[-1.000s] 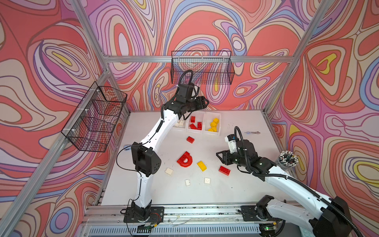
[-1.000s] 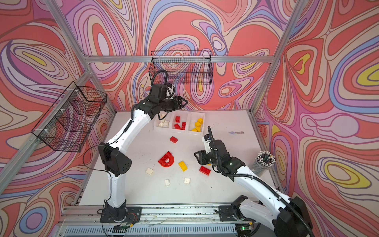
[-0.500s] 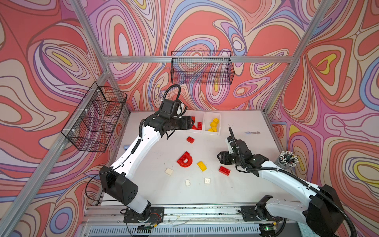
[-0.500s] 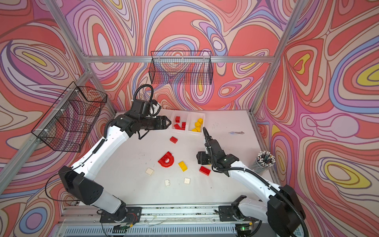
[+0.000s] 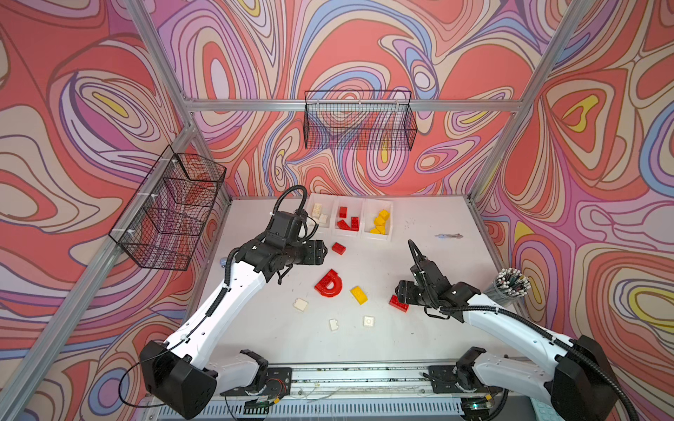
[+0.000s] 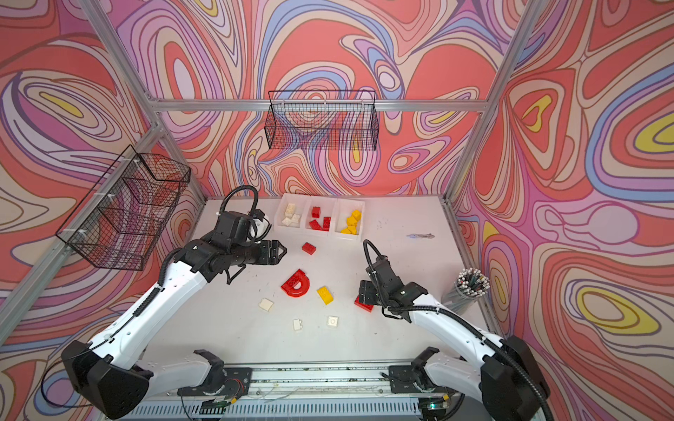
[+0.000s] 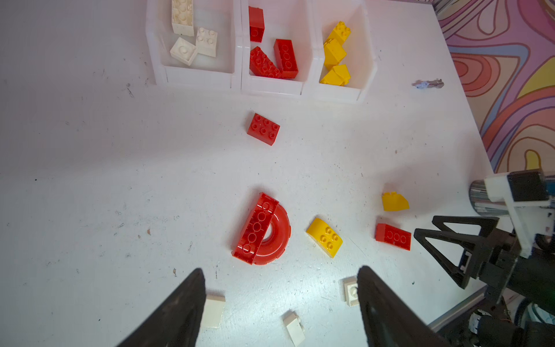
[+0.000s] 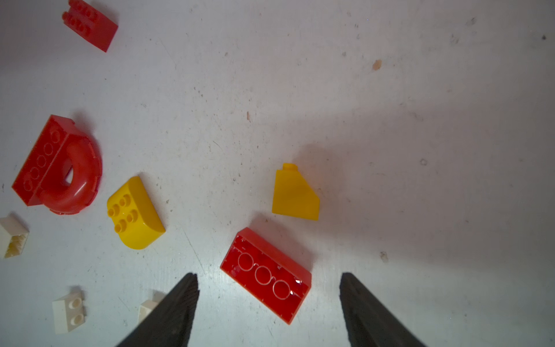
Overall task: Sort the legos into containers by color
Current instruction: Pick up the lego from the center of the table.
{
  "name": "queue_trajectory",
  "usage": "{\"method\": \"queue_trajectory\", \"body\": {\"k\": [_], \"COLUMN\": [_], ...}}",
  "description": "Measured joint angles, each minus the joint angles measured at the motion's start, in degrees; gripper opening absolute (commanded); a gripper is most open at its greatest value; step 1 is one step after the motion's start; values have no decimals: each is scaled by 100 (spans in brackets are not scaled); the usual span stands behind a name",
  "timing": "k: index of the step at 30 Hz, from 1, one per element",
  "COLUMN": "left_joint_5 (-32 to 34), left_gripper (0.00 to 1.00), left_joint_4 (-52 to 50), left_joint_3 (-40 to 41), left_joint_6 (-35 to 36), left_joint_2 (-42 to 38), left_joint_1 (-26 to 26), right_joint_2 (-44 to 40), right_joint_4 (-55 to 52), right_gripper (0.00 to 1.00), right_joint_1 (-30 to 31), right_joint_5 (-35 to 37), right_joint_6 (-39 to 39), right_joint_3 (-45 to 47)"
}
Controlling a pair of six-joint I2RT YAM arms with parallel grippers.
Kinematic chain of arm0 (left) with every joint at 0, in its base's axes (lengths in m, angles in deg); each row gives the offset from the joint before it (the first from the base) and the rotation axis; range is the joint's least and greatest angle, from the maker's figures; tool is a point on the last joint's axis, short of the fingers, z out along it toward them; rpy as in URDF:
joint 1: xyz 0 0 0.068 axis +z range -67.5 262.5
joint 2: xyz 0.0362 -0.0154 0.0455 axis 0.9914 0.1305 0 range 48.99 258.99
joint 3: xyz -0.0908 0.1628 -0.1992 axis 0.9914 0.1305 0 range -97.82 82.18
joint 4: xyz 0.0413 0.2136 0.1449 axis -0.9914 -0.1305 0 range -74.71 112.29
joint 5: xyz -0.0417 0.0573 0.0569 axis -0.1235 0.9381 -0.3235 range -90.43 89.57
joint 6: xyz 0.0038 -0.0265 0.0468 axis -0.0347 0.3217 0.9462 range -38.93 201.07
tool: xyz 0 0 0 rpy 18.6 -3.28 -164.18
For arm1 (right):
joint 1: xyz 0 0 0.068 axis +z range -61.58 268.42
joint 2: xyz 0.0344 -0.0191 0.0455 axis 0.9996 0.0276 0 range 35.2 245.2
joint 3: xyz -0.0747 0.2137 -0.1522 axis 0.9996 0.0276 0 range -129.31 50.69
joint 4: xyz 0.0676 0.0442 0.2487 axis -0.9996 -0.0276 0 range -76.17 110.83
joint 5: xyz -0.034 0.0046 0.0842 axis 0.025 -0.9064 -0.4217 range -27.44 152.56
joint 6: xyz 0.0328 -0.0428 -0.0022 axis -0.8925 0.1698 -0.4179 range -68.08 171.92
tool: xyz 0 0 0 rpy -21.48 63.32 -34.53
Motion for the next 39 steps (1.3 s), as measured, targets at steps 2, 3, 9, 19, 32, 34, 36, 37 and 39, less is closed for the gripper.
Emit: {"method": "queue_trajectory", "body": {"k": [2,3,9,19,32,34,36,37,39], "left_joint_5": [13,13,11,13,20,22,35,39,57], "left_gripper": [80,80,80,80,80,80,80,80,80], "left_joint_4": [24,35,120,162,160,160,160,160,160], "left_joint_3": [33,33,33,70,70,70,70,70,70], "left_joint_6": [11,20,48,52,133,136,136,138,138], "left_joint_2": [-2,-2,-2,-33,-33,-33,-33,-33,-33], "left_joint_1": [0,0,0,0,2,0,2,2,0], "right_joint_2": [17,37,304,938,1019,1019,1019,1019,1019], "right_joint_4": [-2,9,267,605,999,1001,999,994,977], "right_gripper": [79,79,81,80,77,77,77,76,75], "right_joint_1": [48,72,136,136,164,236,365,457,649], "right_joint_5": [-90,-122,-391,-302,-649,-688,-693,-686,-649], "right_joint_6": [-55,-70,-42,136,409,407,391,382,348], "right_joint_3": [107,140,225,203,203,203,203,203,203]}}
